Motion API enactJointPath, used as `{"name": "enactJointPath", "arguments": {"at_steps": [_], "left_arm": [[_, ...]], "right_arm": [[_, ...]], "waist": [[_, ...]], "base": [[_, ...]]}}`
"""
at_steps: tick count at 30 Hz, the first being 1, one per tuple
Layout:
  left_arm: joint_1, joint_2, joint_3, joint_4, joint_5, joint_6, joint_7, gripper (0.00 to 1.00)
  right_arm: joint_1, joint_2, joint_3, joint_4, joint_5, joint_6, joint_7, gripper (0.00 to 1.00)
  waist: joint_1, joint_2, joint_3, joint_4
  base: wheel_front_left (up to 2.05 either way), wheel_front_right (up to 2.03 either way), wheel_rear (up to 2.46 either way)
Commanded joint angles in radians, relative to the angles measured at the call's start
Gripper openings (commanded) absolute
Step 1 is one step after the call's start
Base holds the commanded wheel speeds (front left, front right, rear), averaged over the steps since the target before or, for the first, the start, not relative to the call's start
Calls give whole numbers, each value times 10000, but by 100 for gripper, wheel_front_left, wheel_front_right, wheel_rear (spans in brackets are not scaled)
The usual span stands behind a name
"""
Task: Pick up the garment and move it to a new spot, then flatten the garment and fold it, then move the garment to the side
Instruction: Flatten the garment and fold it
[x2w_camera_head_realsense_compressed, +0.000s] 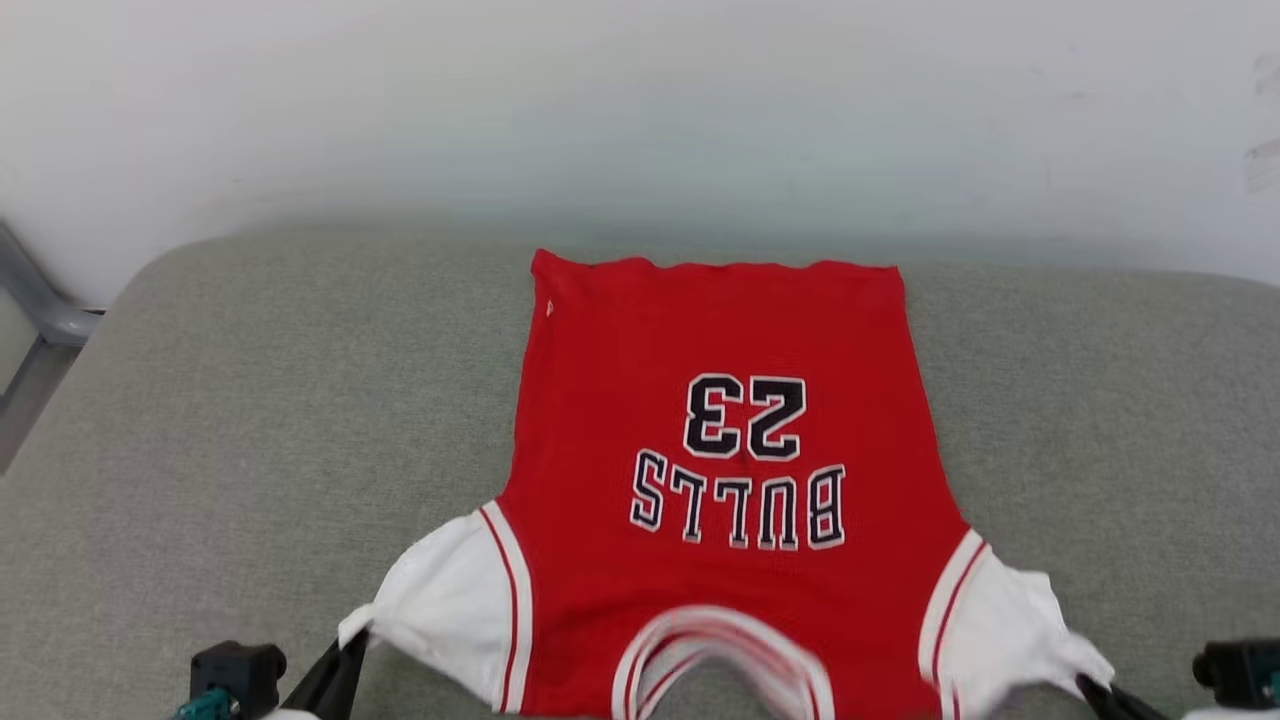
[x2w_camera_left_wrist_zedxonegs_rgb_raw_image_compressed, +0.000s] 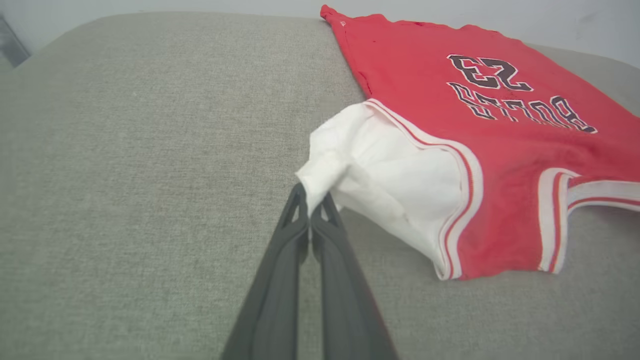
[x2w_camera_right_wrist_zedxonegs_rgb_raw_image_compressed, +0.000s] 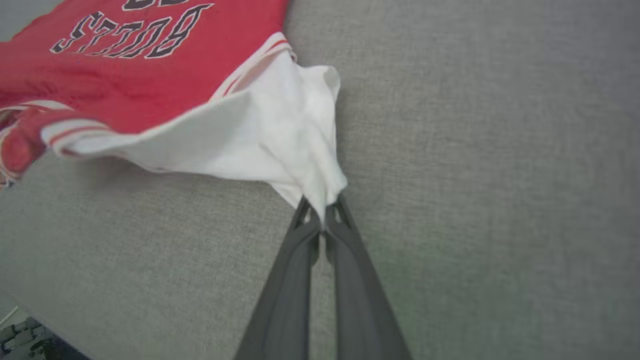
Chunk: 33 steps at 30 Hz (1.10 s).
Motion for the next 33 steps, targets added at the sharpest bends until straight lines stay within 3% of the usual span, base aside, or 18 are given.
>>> {"name": "enactJointPath", "arguments": {"at_steps": [1,16,17,18,25,33], "left_arm": [[217,56,91,18,18,48,-22,0],[979,-277,479,178,357,-134,-21,0],[955,-302,483,165,398,-149,-23,0],[934,-335,482,157,414,-163,-23,0],[835,-577,542,-37,747,-153,-21,0],[585,-854,893,-559,1263,-119,-21,0]], "right_arm": [[355,64,-142,-45,-70,-14,29,0],[2527,619,-2167,-1089,-772,-16,464,0],[2553,699,-2284,-1177,-865,-16,551,36],[2575,788,-2343,-1300,-945,-14,653,98],[2007,1125,-3074,-2423,-1708,-13,866,100],[101,697,-4417,-4459,-2281,-13,1628,100]], "waist": [[2,-1,-92,66],[2,-1,-339,345],[2,-1,-341,349],[2,-1,-339,351],[2,-1,-231,390],[2,-1,529,600]], "base": [[0,0,0],[0,0,0],[0,0,0],[0,0,0],[0,0,0],[0,0,0]]}}
